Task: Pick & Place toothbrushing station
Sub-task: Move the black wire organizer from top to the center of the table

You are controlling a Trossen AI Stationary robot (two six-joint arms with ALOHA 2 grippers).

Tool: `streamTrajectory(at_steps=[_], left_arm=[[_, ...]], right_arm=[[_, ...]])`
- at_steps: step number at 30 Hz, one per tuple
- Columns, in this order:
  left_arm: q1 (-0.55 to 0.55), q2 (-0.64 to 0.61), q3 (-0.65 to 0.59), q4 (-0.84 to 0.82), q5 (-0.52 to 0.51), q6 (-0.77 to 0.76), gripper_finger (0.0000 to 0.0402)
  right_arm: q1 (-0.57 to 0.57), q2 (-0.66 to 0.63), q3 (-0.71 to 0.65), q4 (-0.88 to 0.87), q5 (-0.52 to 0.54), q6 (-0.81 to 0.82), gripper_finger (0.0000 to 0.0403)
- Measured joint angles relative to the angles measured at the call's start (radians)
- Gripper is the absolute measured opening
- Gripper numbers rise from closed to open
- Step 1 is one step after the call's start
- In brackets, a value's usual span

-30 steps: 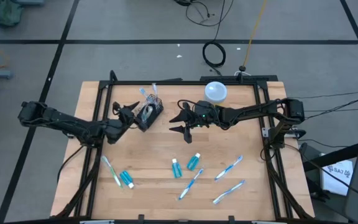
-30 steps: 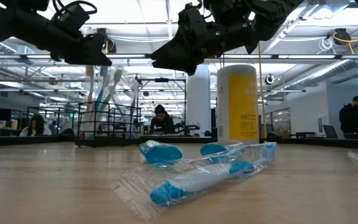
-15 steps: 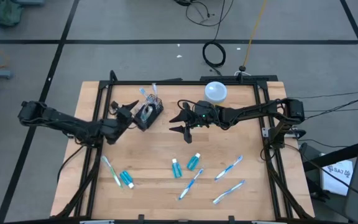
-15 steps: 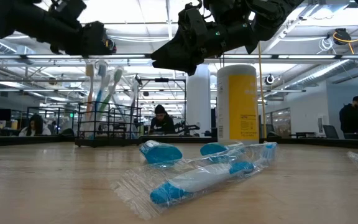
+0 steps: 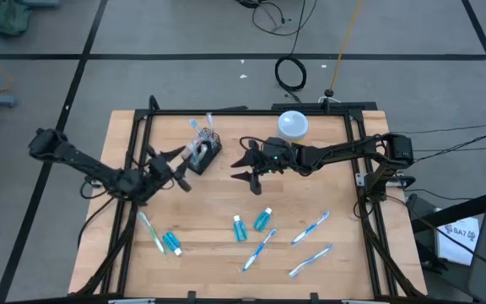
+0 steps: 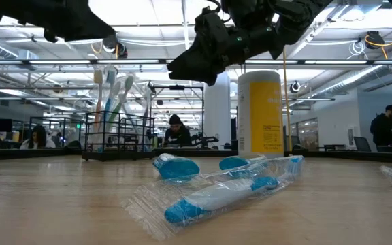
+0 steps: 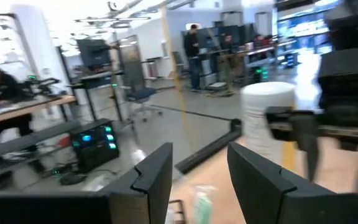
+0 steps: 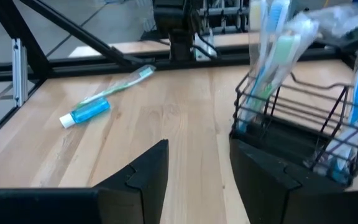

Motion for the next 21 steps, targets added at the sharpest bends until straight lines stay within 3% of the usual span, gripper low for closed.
streamTrajectory(at_steps=[4, 8, 13, 21], left_arm=[[-0.056, 0.000, 0.000, -0.105, 0.046, -0.162, 0.0161], [-0.081, 0.003, 0.000, -0.227, 0.182, -0.340, 0.0161], [-0.079, 0.009, 0.000, -0.292, 0.332, -0.411, 0.0161], [-0.077, 0.010, 0.000, -0.299, 0.409, -0.498, 0.0161]], right_arm=[[0.000, 0.000, 0.000, -0.048, 0.000, 0.001, 0.0167], [0.000, 0.000, 0.000, -0.096, 0.000, 0.001, 0.0167], [0.000, 0.000, 0.000, -0.127, 0.000, 0.001, 0.0167], [0.000, 0.000, 0.000, -0.132, 0.000, 0.001, 0.0167]])
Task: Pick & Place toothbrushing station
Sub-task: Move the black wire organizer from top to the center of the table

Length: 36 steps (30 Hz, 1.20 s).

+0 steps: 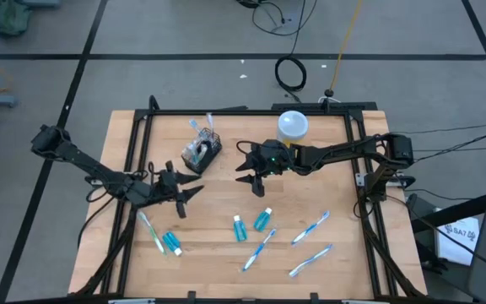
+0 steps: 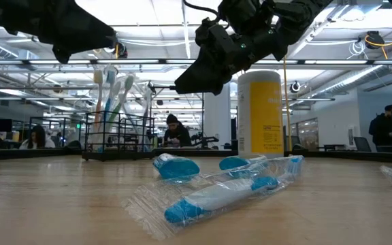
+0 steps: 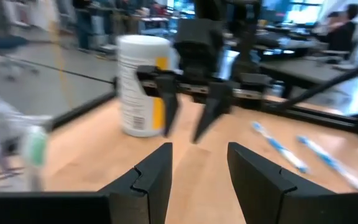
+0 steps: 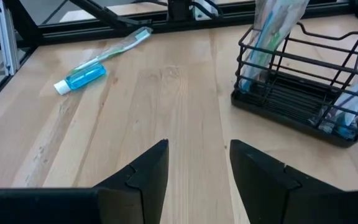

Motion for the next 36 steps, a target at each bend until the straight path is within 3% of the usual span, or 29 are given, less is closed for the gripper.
streamTrajectory(at_steps=[4, 9, 12, 20, 25, 31, 36], left_arm=[[0.000, 0.009, 0.000, 0.004, 0.115, -0.076, 0.0161], [0.026, 0.104, 0.000, 0.008, 0.130, -0.209, 0.0161], [0.059, 0.171, 0.000, 0.051, 0.151, -0.219, 0.0161], [0.151, 0.302, 0.000, 0.200, 0.334, -0.225, 0.0161], [0.160, 0.304, 0.000, 0.202, 0.254, -0.130, 0.0161], [0.161, 0.294, 0.000, 0.128, 0.206, -0.134, 0.0161], [0.162, 0.294, 0.000, 0.076, 0.047, -0.117, 0.0161]], right_arm=[[0.000, 0.000, 0.000, 0.001, 0.000, 0.000, 0.0167], [0.000, 0.000, 0.000, 0.003, 0.000, 0.000, 0.0167], [0.000, 0.000, 0.000, 0.008, 0.000, 0.000, 0.0167], [0.000, 0.000, 0.000, 0.008, 0.000, 0.000, 0.0167], [0.000, 0.000, 0.000, 0.008, 0.000, 0.000, 0.0167], [0.000, 0.000, 0.000, 0.008, 0.000, 0.051, 0.0167], [0.000, 0.000, 0.000, 0.008, 0.000, 0.138, 0.0167]])
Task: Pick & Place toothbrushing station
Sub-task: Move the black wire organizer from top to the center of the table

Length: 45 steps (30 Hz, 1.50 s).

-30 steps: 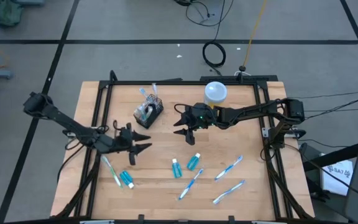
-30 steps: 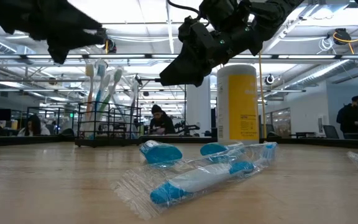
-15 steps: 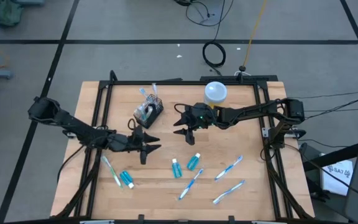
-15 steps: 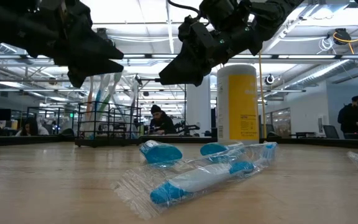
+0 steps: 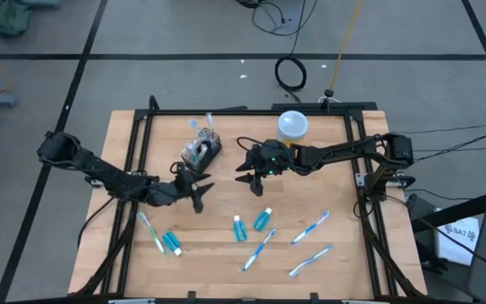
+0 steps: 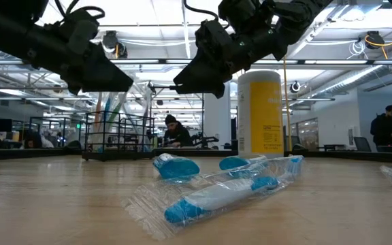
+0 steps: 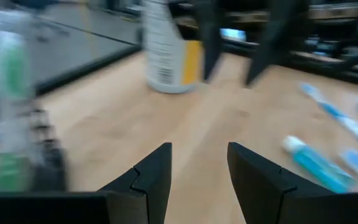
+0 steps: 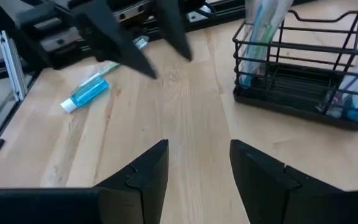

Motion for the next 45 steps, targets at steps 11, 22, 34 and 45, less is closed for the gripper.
streamTrajectory(at_steps=[11, 22, 34, 45], left_arm=[[0.009, -0.001, 0.008, 0.005, -0.113, 0.057, 0.0161], [0.111, 0.019, 0.392, -0.555, 0.041, 0.113, 0.0161], [0.227, 0.176, 0.707, -0.927, 0.293, 0.093, 0.0161], [0.356, 0.285, 0.718, -0.990, 0.126, -0.073, 0.0161]], right_arm=[[0.000, 0.000, 0.000, -0.007, 0.004, 0.019, 0.0167], [0.000, 0.000, 0.000, -0.003, 0.005, 0.011, 0.0167], [0.000, 0.000, 0.000, -0.006, 0.005, 0.012, 0.0167], [0.000, 0.000, 0.000, -0.022, 0.004, 0.012, 0.0167]])
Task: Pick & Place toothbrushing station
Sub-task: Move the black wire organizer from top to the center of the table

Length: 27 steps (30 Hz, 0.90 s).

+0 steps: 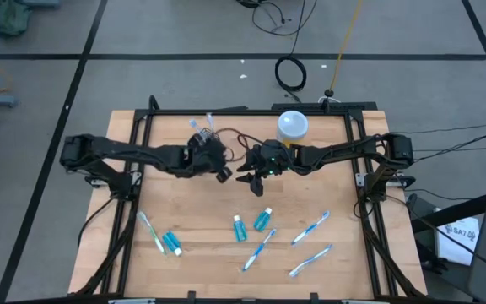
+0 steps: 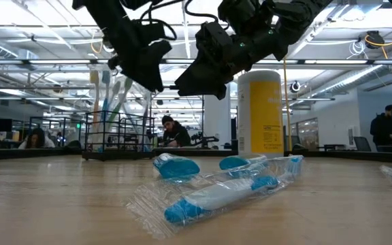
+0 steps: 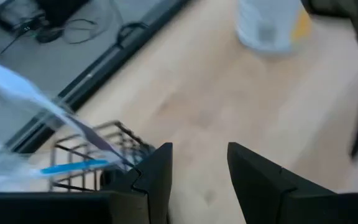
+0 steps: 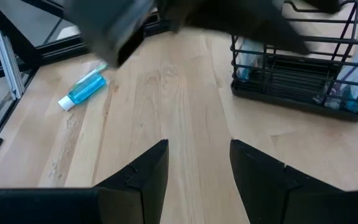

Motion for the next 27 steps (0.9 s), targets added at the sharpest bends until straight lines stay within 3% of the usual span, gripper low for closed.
streamTrajectory(at_steps=[11, 17, 27], left_arm=[[0.043, -0.019, 0.001, -0.103, 0.021, -0.167, 0.0161], [0.053, -0.019, 0.002, -0.150, -0.066, -0.193, 0.0161], [0.133, -0.020, 0.024, -0.189, 0.129, -0.191, 0.0161]], right_arm=[[0.000, 0.000, 0.000, -0.008, 0.000, 0.000, 0.0167], [0.000, 0.000, 0.000, -0.009, 0.000, 0.000, 0.0167], [0.000, 0.000, 0.000, -0.009, 0.000, 0.000, 0.0167]])
